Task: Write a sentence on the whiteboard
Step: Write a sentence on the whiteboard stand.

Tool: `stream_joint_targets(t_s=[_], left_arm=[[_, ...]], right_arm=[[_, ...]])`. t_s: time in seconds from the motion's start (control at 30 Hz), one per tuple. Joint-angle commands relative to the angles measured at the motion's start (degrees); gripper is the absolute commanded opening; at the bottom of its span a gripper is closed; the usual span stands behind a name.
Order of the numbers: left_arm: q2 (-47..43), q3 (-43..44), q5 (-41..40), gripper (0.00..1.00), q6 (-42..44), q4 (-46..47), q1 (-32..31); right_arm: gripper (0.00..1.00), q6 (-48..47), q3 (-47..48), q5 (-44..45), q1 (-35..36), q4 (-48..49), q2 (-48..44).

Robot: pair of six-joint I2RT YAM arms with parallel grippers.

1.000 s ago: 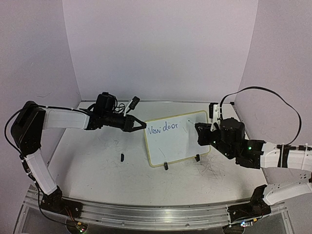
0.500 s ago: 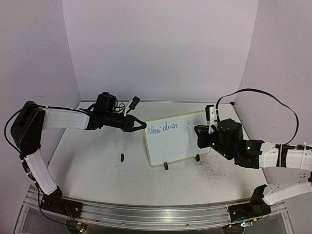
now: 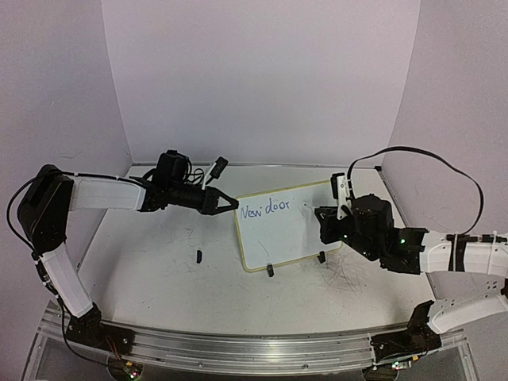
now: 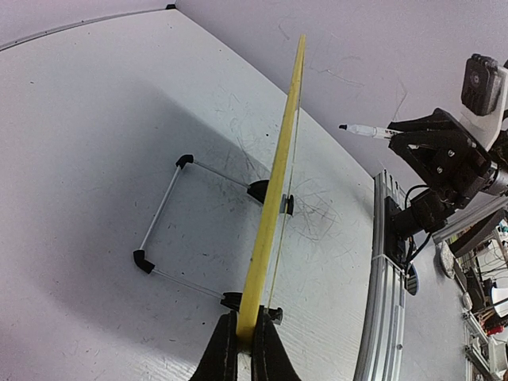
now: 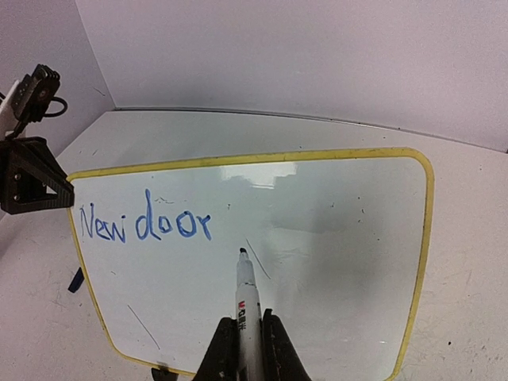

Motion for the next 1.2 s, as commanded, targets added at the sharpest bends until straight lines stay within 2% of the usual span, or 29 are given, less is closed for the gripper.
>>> stream_joint_targets(t_s=[0.0,0.8,1.17], left_arm=[[-0.08,0.73,-2.88,0.0,1.73,-5.07,0.1],[-1.13,-0.2,-2.95,0.0,2.28,-4.55,-0.06],[-1.22,-0.14,-2.82,0.0,2.24,-4.58,-0.14]], right_arm=[[0.0,0.76,1.95,2.0,-0.31,0.89,0.15],[0.0,-0.57,4.68,0.3,-0.84,0.7,3.18],[0.0,-1.35,5.88,-3.4,-0.81,1.88,4.76]])
